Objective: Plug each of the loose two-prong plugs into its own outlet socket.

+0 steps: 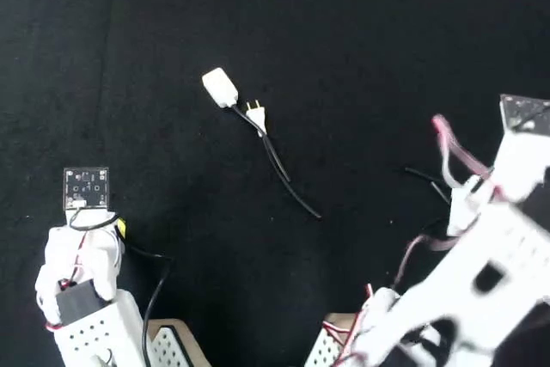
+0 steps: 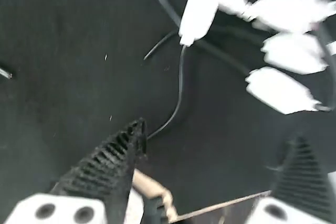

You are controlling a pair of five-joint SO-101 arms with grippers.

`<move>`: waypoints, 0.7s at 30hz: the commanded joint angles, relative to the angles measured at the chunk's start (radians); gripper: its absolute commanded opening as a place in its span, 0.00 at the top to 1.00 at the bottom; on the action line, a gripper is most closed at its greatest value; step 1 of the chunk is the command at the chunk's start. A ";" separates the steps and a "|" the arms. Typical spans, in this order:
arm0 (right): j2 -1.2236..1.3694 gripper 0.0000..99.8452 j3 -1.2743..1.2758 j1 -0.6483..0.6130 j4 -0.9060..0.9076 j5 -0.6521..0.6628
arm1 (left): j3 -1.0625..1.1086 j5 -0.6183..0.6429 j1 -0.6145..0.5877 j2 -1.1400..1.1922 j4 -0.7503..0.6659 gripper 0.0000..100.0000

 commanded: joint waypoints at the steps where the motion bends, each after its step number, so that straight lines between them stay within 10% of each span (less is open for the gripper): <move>1: -0.240 0.75 0.073 0.005 0.032 -0.009 | -0.001 0.032 0.013 -0.003 -0.032 0.81; 6: -0.558 0.99 0.269 0.012 0.011 0.000 | 0.005 0.044 0.013 -0.003 -0.049 0.81; 21: -0.921 0.99 0.265 0.190 0.012 0.012 | 0.012 0.043 0.015 -0.003 -0.054 0.81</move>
